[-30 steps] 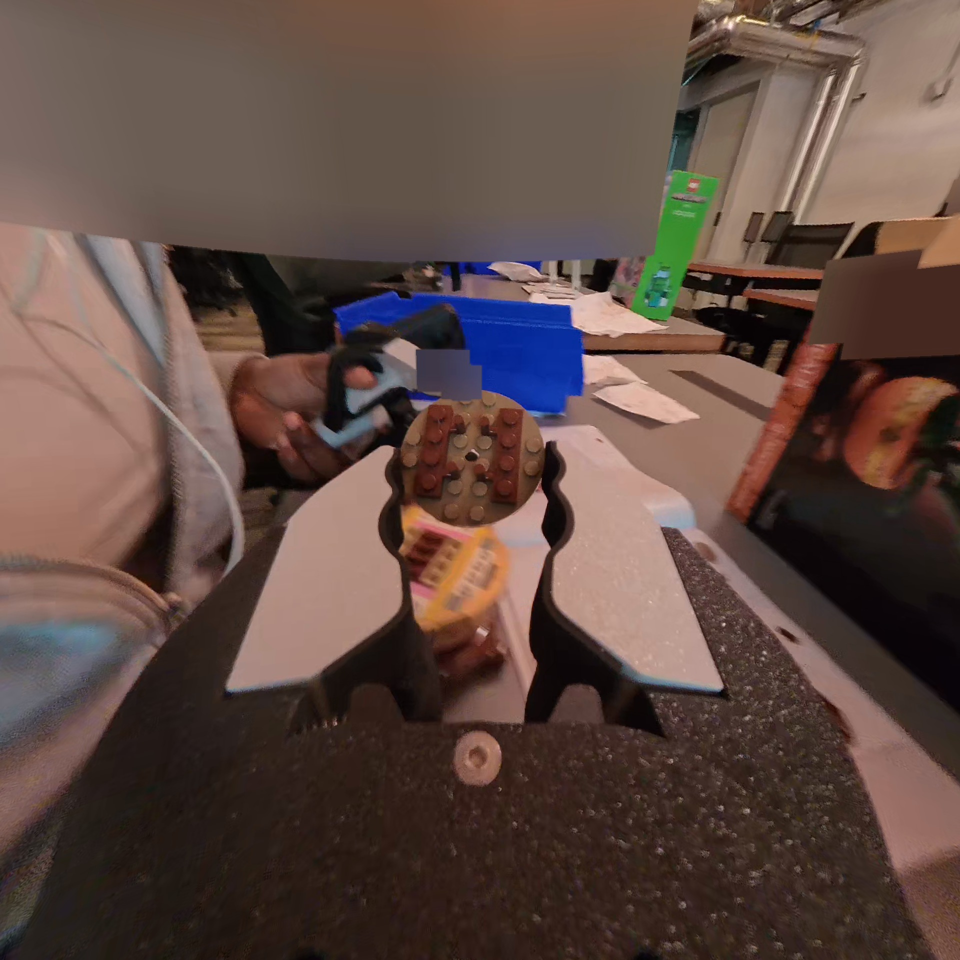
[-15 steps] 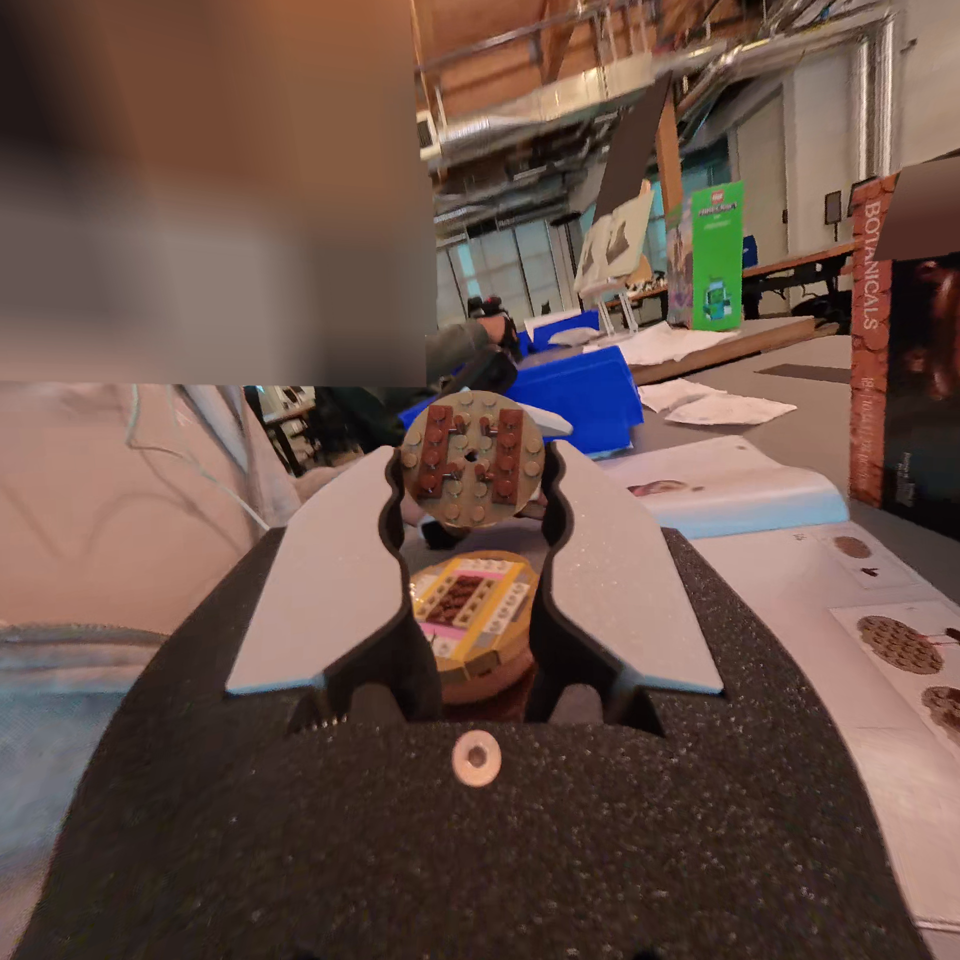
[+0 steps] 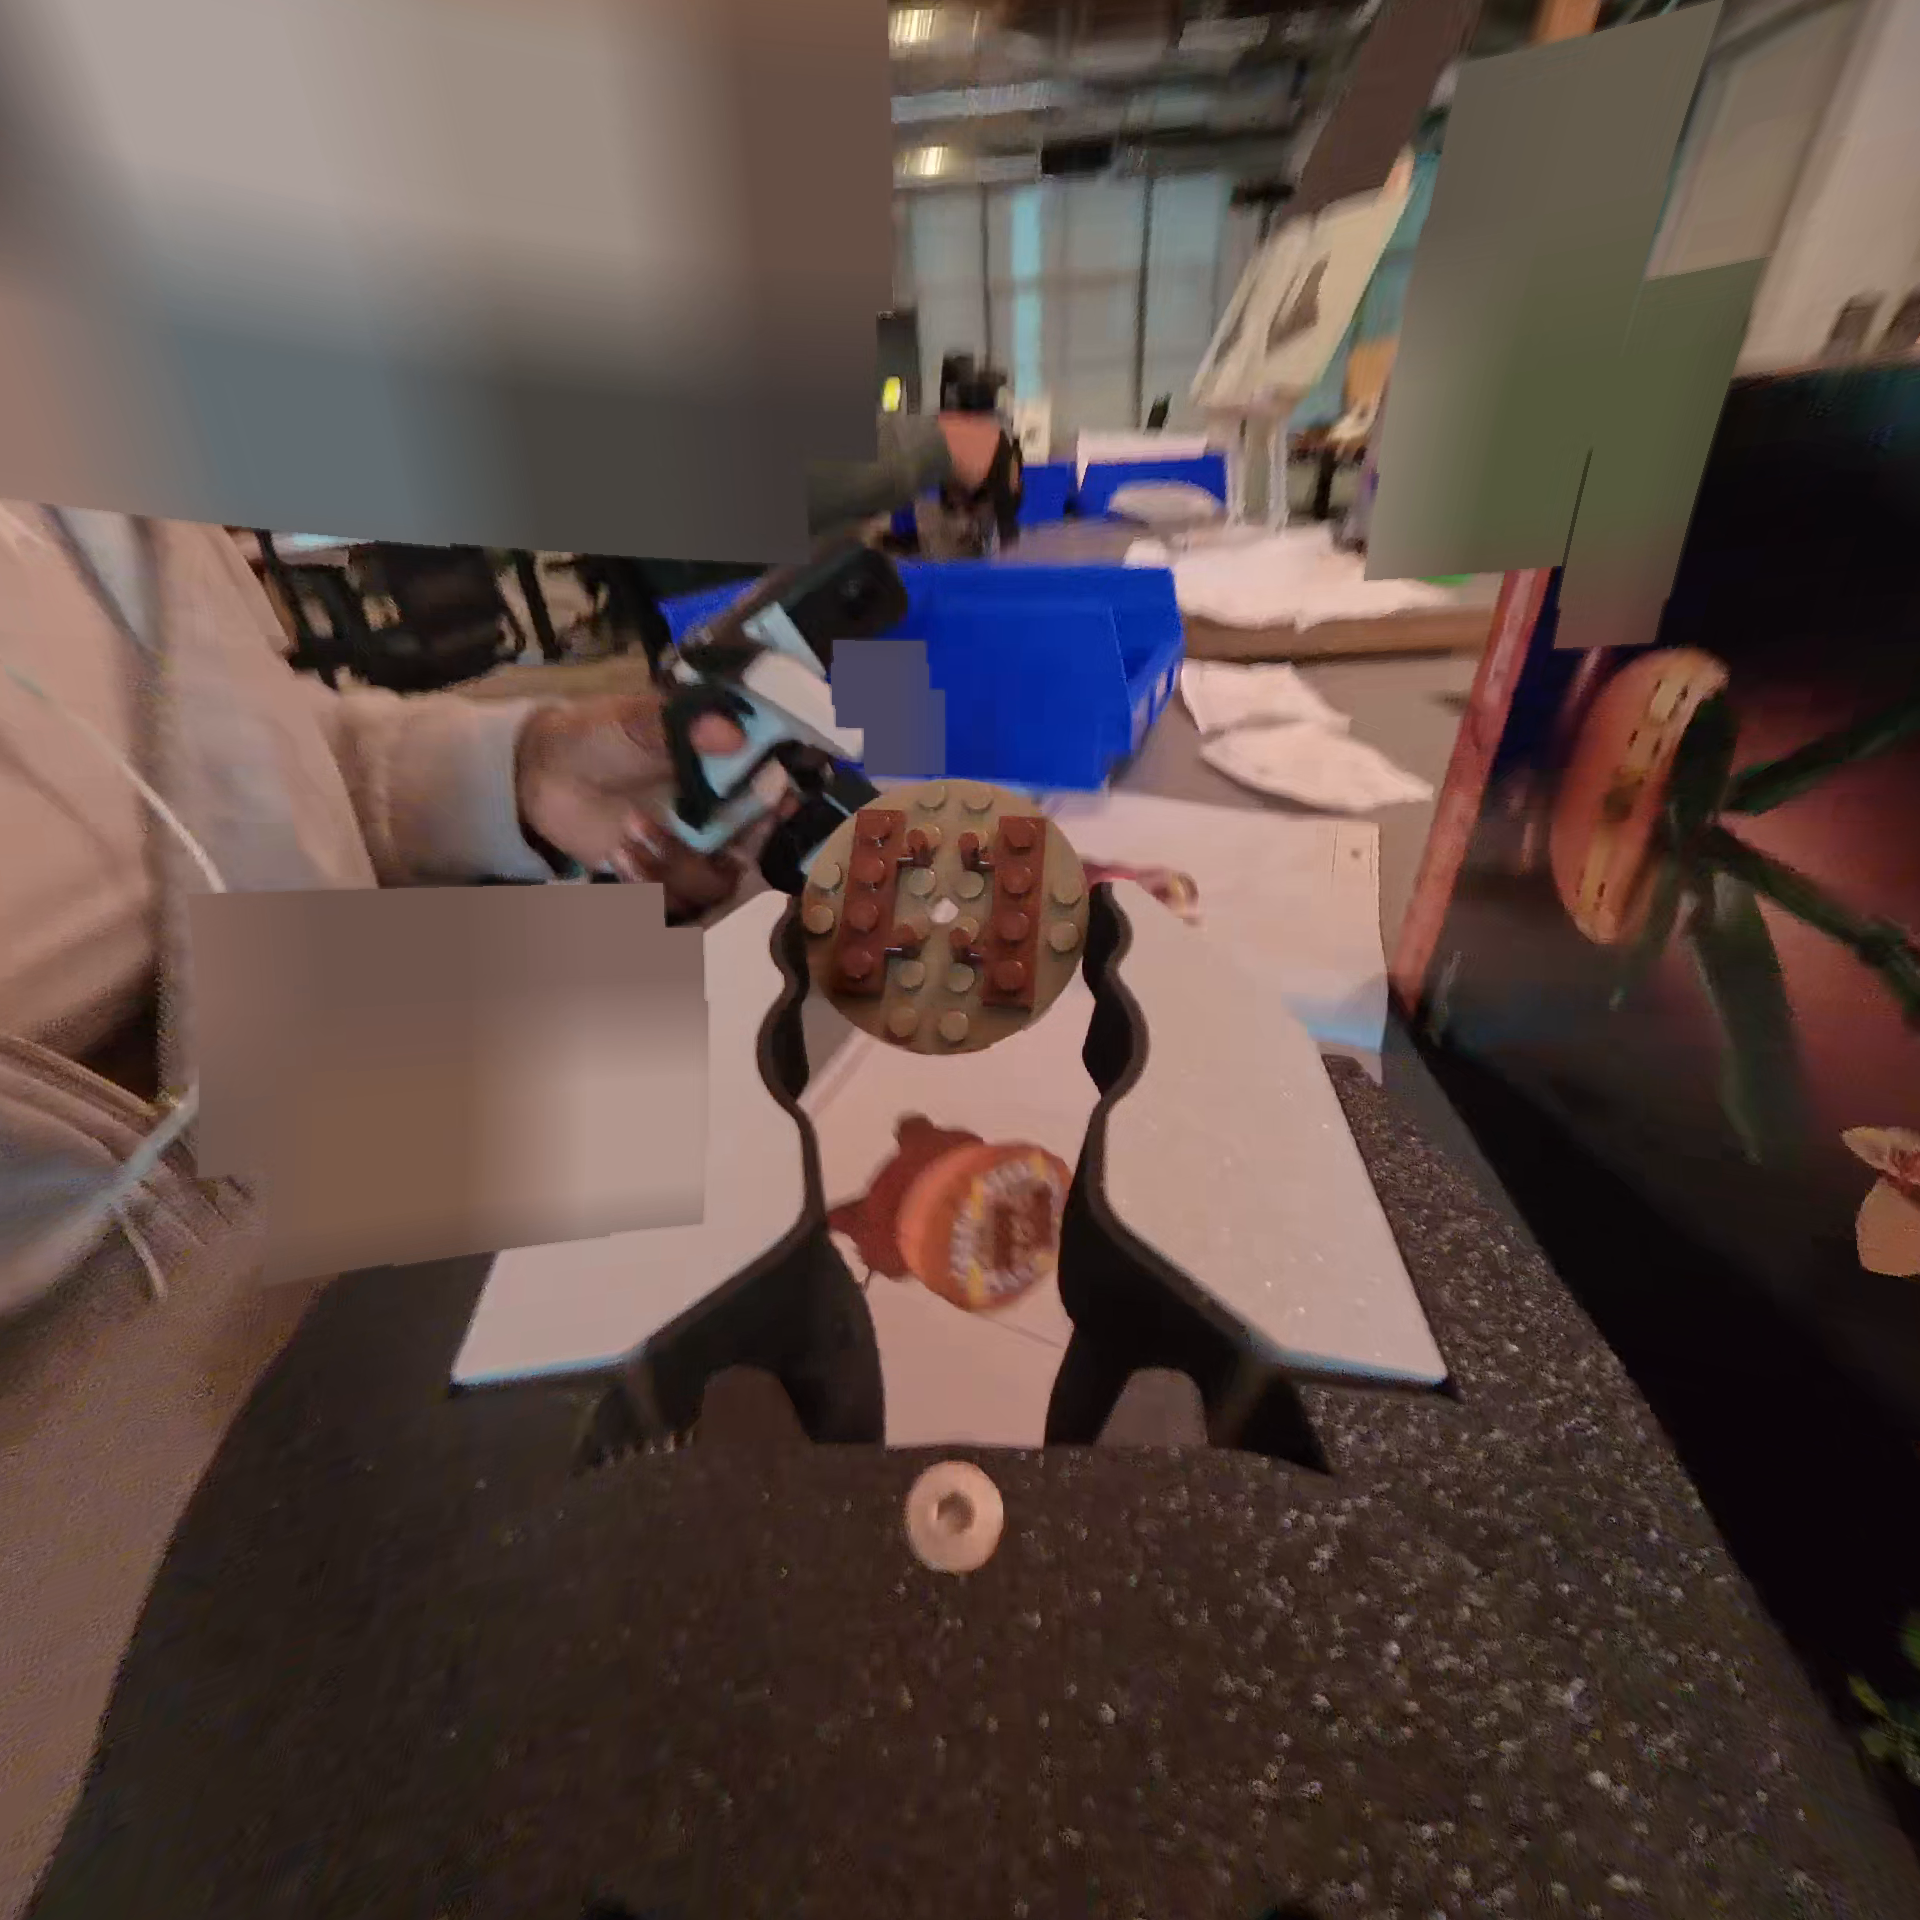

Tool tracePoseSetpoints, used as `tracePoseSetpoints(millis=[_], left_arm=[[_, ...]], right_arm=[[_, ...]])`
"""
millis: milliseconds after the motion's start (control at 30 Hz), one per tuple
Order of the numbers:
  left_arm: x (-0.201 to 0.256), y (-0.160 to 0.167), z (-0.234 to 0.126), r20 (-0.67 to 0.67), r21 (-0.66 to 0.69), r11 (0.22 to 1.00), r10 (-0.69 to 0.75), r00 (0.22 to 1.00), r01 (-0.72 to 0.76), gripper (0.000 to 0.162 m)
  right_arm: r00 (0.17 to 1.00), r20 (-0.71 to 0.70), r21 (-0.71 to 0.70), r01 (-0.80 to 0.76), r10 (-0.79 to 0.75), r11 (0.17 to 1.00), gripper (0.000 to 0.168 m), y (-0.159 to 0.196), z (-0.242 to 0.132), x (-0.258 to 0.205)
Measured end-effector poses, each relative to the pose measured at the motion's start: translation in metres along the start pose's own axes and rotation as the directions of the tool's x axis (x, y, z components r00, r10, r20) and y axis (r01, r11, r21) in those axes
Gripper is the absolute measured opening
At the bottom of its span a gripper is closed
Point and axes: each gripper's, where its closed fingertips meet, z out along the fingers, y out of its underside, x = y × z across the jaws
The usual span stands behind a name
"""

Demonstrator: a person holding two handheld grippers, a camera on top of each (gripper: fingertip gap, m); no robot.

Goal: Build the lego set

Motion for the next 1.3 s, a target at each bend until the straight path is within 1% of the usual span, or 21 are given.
tracePoseSetpoints(millis=[33,100,200,267,400,467,600,700,800,933,1067,1133,1300], left_arm=[[0.0,0.003,0.005,-0.017,-0.008,1.0,-0.025,1.0,0.024,0.074],[-0.001,0.0,0.011,-0.028,0.005,1.0,-0.031,0.999,0.031,0.073],[-0.006,-0.009,0.013,0.005,0.013,1.0,0.01,1.0,-0.011,0.081],[-0.012,-0.016,0.012,0.028,0.022,0.999,0.027,0.999,-0.027,0.081],[-0.023,-0.028,0.005,0.052,0.051,0.999,-0.002,0.999,-0.001,0.079],[-0.022,-0.026,0.005,0.038,0.037,0.999,-0.006,0.999,0.004,0.079],[-0.026,-0.027,0.005,0.055,0.009,1.0,0.022,0.998,-0.023,0.077],[-0.03,-0.024,0.005,0.058,-0.016,0.999,0.035,0.998,-0.034,0.073],[-0.031,-0.023,0.003,0.046,0.0,1.0,0.024,0.999,-0.024,0.068],[-0.03,-0.023,0.0,0.026,0.01,1.0,0.017,1.0,-0.017,0.067],[-0.035,-0.019,0.007,0.038,-0.105,0.99,0.099,0.994,-0.094,0.068],[-0.039,-0.02,0.013,0.048,-0.129,0.981,0.15,0.987,-0.143,0.068],[-0.047,-0.025,0.018,0.071,-0.148,0.968,0.215,0.974,-0.203,0.069]], right_arm=[[1.0,0.015,-0.056,-0.013,0.014,0.998,0.051,0.012,0.004,0.008],[0.995,0.059,-0.131,-0.07,0.079,0.989,0.051,0.029,0.01,0.011],[0.99,0.108,-0.13,-0.079,0.093,0.988,0.051,0.029,0.015,-0.007],[0.991,0.097,-0.14,-0.078,0.092,0.987,0.051,0.031,0.017,-0.014],[0.988,0.11,-0.099,-0.097,0.108,0.99,0.051,0.026,0.021,-0.031],[0.987,0.114,-0.084,-0.103,0.113,0.991,0.051,0.023,0.022,-0.037],[0.984,0.116,-0.037,-0.13,0.134,0.991,0.051,0.016,0.024,-0.049],[0.983,0.114,-0.004,-0.144,0.144,0.99,0.051,0.014,0.028,-0.061],[0.985,0.102,0.027,-0.144,0.14,0.989,0.051,0.013,0.031,-0.071],[0.989,0.079,0.034,-0.124,0.121,0.992,0.051,0.011,0.031,-0.074],[0.988,0.092,0.055,-0.133,0.128,0.99,0.051,0.006,0.036,-0.082],[0.987,0.096,0.073,-0.135,0.128,0.988,0.051,0.004,0.041,-0.088],[0.983,0.124,0.113,-0.148,0.134,0.983,0.051,-0.001,0.06,-0.107]])
